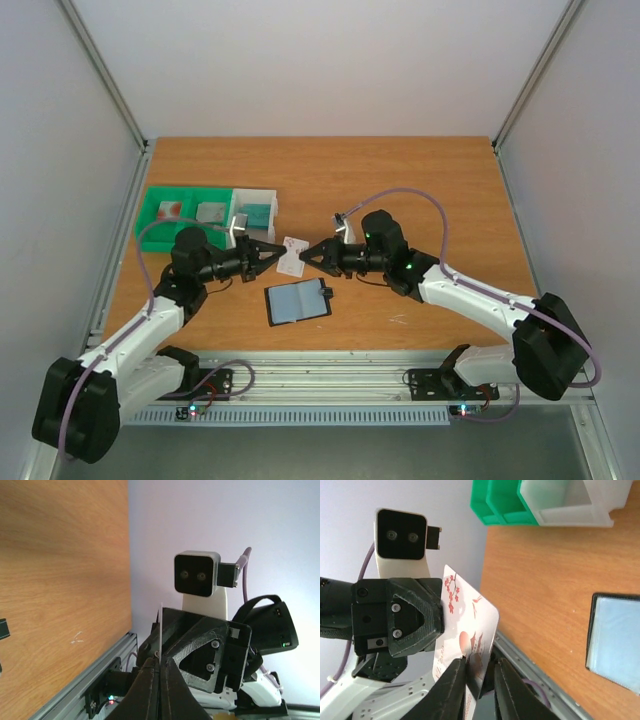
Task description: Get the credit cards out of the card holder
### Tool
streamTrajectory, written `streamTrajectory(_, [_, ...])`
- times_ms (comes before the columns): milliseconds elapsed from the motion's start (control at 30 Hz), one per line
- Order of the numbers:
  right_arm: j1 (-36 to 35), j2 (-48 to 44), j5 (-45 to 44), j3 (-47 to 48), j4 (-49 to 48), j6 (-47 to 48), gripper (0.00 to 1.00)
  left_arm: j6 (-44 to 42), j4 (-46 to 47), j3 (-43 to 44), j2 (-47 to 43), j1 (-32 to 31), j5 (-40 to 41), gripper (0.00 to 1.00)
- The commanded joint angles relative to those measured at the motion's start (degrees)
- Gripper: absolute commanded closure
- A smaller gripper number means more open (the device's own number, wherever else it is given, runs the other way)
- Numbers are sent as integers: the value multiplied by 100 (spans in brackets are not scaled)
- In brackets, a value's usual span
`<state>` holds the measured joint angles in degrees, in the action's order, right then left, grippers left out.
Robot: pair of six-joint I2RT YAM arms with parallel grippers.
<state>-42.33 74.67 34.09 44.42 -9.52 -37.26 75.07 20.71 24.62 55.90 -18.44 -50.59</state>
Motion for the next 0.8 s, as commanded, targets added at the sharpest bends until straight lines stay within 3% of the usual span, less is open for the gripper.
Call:
streamTrajectory(0, [-11, -228, 247, 356, 796, 748, 77, 105, 800, 74, 110, -38, -467, 100])
streamTrajectory(167, [317, -459, 519, 938, 2360, 1801, 65, -171, 417, 378, 198, -57, -1022, 100])
streamTrajectory(400, [742, -434, 1167, 2072, 4381, 3418, 60, -2325, -2551, 1389, 126, -480, -1398, 100])
streamTrajectory(467, [746, -267, 1434, 2375, 4859, 3874, 59, -2852, -3025, 1599, 136, -599, -1449, 100])
streamTrajectory(767, [677, 169, 2630, 2530, 4905, 4271, 60, -3182, -3123, 1798, 195, -812, -1709, 100])
